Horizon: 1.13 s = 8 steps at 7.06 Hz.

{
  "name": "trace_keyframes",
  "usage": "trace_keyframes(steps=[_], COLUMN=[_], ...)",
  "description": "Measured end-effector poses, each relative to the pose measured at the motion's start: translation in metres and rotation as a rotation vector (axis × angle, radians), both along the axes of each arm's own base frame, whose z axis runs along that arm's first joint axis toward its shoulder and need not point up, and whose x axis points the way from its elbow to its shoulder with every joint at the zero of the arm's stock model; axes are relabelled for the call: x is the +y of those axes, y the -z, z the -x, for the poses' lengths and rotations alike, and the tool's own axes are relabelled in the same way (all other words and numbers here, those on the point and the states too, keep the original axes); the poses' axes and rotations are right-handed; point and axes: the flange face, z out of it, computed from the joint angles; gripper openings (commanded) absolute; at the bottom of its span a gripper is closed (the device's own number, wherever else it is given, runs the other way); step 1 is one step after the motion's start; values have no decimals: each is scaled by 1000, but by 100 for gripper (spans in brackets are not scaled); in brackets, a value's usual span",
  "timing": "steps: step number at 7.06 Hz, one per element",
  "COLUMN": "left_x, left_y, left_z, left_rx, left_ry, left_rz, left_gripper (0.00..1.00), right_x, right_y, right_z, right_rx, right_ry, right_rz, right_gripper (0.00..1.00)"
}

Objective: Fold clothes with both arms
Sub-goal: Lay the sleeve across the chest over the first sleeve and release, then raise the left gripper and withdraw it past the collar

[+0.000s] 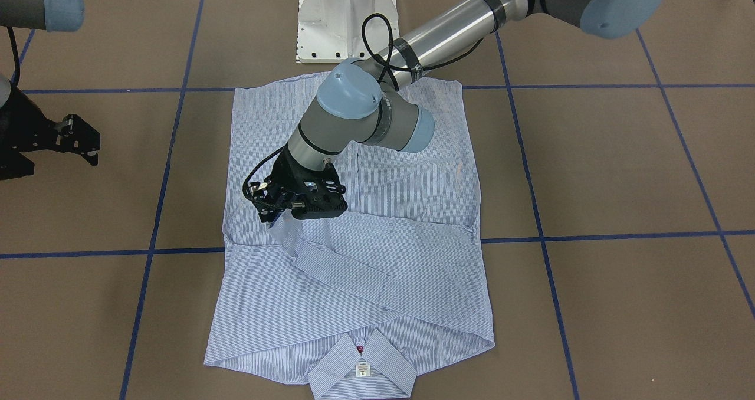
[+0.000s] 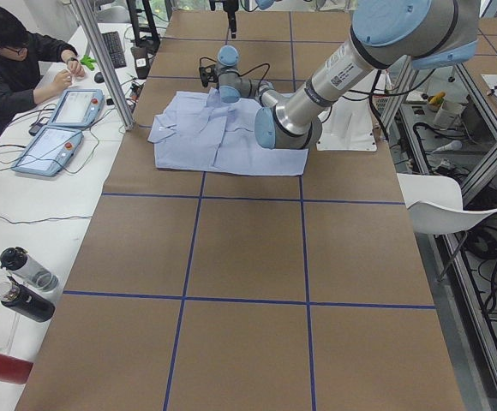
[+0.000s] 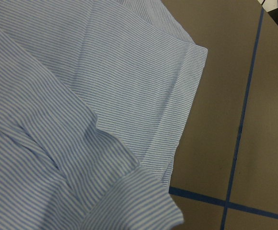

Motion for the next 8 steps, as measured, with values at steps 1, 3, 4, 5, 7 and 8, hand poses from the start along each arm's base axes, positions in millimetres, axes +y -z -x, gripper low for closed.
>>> trace_keyframes(steps=[1, 3, 4, 5, 7, 8], left_x=[1, -1, -12, -27, -54, -70], left_y=[2, 6, 2, -15, -72, -92], left_z=[1, 6, 17, 36, 83, 102], left_rx=[12, 28, 24, 9, -79, -137], left_ry=[0, 4, 17, 27, 36, 53], left_rz=[-9, -20, -18, -11, -5, 7], left_gripper=[100, 100, 100, 100, 99, 99], right_x=[-1, -3, -4, -4, -4, -5], right_y=[0, -1, -2, -1, 2, 7], right_z=[-1, -4, -4, -4, -3, -3], right_rx=[0, 1, 0, -4, -15, -22], right_ry=[-3, -8, -10, -10, -8, -8], right_rz=[1, 4, 5, 6, 2, -9], right_gripper=[100, 100, 100, 100, 100, 100])
